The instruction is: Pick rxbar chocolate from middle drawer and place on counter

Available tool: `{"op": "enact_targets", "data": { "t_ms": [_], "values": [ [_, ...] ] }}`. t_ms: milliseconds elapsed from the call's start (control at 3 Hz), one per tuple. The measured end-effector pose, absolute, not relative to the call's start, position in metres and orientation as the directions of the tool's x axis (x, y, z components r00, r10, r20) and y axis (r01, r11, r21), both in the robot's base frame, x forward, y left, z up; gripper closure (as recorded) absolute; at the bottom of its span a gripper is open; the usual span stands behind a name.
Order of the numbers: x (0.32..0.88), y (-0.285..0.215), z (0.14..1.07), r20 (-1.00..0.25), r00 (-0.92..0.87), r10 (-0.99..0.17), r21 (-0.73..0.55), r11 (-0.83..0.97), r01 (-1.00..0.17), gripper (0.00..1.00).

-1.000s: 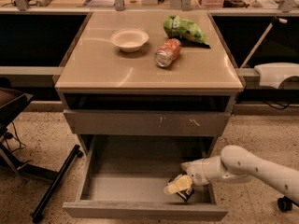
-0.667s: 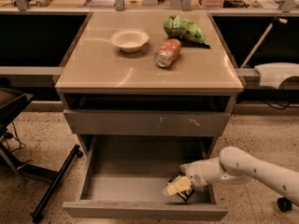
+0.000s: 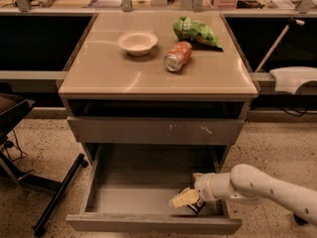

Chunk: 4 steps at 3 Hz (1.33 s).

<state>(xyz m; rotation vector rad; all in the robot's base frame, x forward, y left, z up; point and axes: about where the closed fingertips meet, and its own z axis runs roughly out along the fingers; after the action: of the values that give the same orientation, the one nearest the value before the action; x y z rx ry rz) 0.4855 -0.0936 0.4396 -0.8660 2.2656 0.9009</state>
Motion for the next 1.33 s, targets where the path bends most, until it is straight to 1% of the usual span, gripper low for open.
{"op": "enact_targets", "data": {
  "t_ms": [333,667,1000,1333],
  "values": [
    [0.504,-0.098,0.441,-0.701,-0.631,-0.332,0.344,0.618,-0.707,0.0],
    [0.505,-0.098,0.441,-0.701,-0.631,-0.332,0.342,0.62,-0.706,0.0],
    [0.509,-0.105,0.447,-0.716,-0.613,-0.334,0.279,0.668,-0.69,0.0],
    [0.495,-0.103,0.496,-0.764,-0.473,-0.439,0.06,0.682,-0.729,0.0]
  ]
}}
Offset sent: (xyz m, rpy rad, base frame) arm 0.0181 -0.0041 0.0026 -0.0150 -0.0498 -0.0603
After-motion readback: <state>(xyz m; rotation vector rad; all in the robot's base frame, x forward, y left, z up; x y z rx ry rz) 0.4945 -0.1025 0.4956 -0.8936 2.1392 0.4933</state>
